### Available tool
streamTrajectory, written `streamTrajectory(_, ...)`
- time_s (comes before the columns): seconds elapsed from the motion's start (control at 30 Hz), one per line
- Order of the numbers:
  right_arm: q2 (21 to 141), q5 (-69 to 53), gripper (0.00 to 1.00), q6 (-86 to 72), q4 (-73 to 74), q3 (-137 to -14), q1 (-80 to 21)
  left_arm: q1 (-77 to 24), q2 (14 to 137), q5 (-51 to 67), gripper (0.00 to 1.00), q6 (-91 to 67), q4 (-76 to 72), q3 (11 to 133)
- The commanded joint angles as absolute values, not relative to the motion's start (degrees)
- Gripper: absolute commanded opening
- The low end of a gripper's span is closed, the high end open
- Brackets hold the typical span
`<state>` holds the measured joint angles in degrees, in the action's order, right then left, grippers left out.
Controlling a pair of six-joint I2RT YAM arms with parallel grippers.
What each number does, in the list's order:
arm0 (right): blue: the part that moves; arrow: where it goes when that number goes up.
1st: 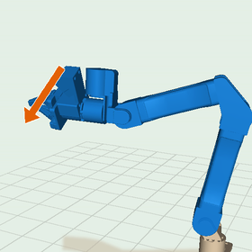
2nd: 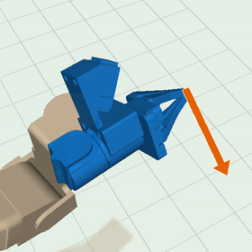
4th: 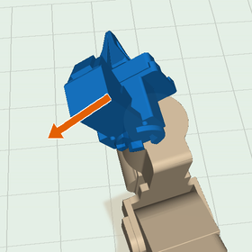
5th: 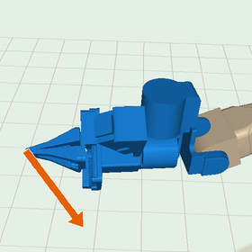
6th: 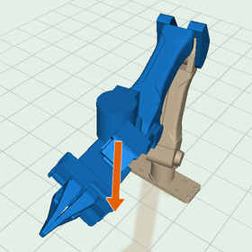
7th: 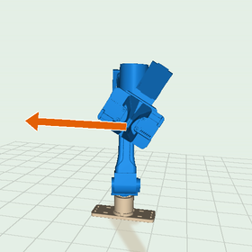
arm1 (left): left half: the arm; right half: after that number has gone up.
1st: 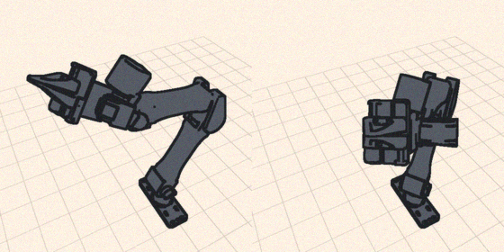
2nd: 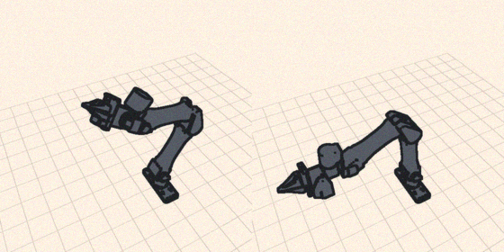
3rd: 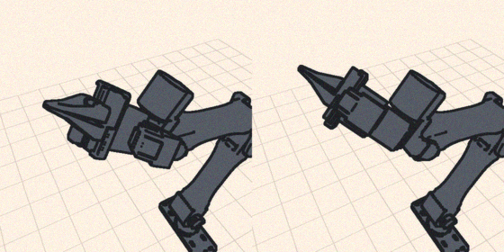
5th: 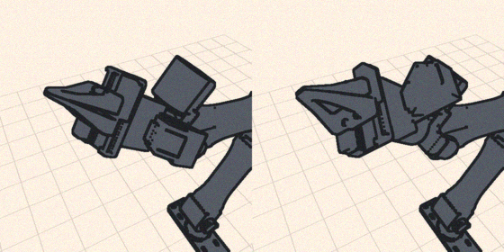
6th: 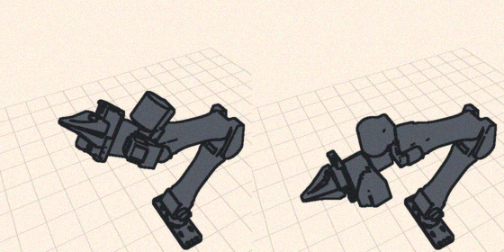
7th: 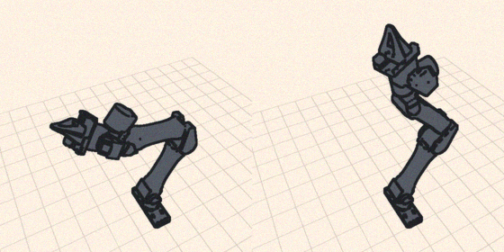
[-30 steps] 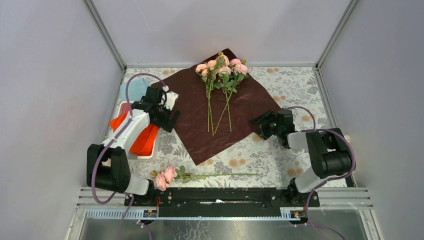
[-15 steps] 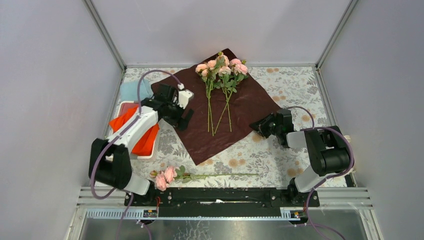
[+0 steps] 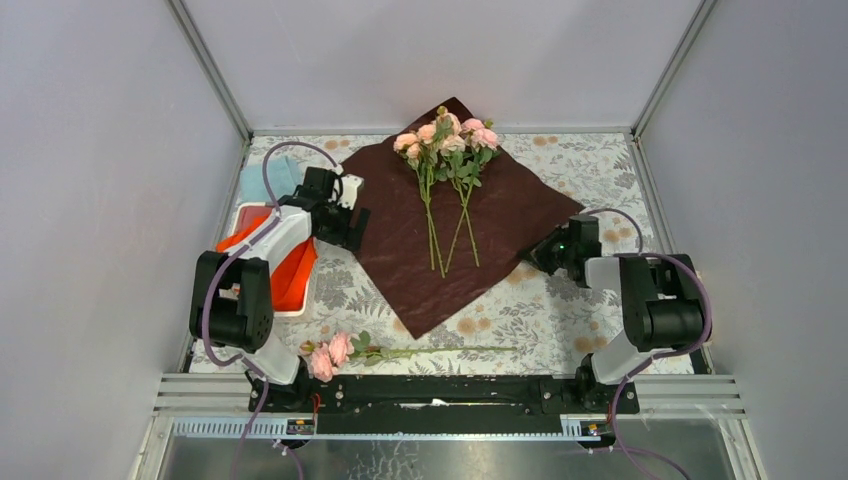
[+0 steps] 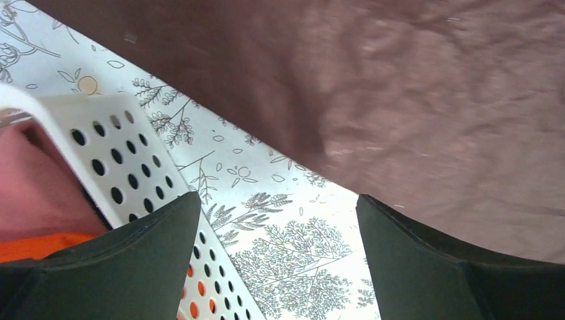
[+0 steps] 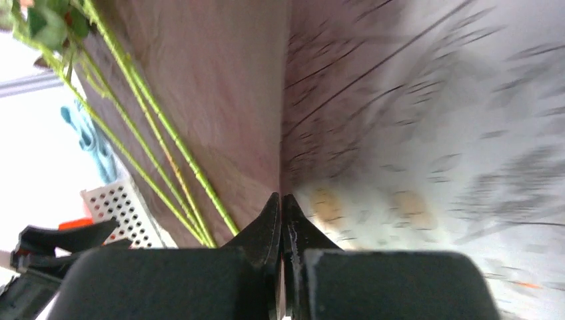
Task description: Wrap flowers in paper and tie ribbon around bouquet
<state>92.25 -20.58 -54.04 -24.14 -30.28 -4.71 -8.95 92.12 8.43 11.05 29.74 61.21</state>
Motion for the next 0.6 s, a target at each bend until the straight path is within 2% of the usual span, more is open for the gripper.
streamTrajectory(0.0,88.69,-22.88,0.00,-45.51,-15.97,-33.04,1.99,-7.90,91.75,5.33,0.94,11.28,26.84,58.73)
streamTrajectory(0.07,88.70,-22.89,0.01,-40.96,-11.81,-36.00,2.88,-7.38,91.67,5.11,0.94,11.29,26.73,58.25)
streamTrajectory(0.1,89.09,-22.79,0.07,-38.57,-8.89,-37.91,2.90,-7.20,91.70,5.08,0.94,11.27,26.56,58.07)
streamTrajectory(0.17,89.13,-22.45,0.32,-35.96,-4.08,-40.80,2.90,-6.96,91.41,4.71,0.94,11.43,26.68,57.98)
streamTrajectory(0.23,85.78,-20.23,0.48,-35.13,-2.07,-41.20,2.89,-6.85,90.82,4.43,0.94,11.70,27.52,58.54)
streamTrajectory(0.3,80.38,-15.96,0.59,-34.70,-0.54,-41.16,2.82,-6.63,89.48,5.56,0.94,12.64,28.95,59.55)
streamTrajectory(0.4,70.70,-5.87,0.68,-32.53,4.68,-42.82,0.77,-6.06,85.82,8.42,0.96,14.30,30.86,60.34)
streamTrajectory(0.5,61.15,7.12,0.70,-29.16,5.57,-43.24,-10.43,-5.68,82.09,9.72,0.98,15.66,32.84,60.12)
streamTrajectory(0.57,57.23,7.39,0.67,-21.82,-0.08,-41.74,-20.02,-5.16,80.16,10.17,0.98,16.51,33.33,59.08)
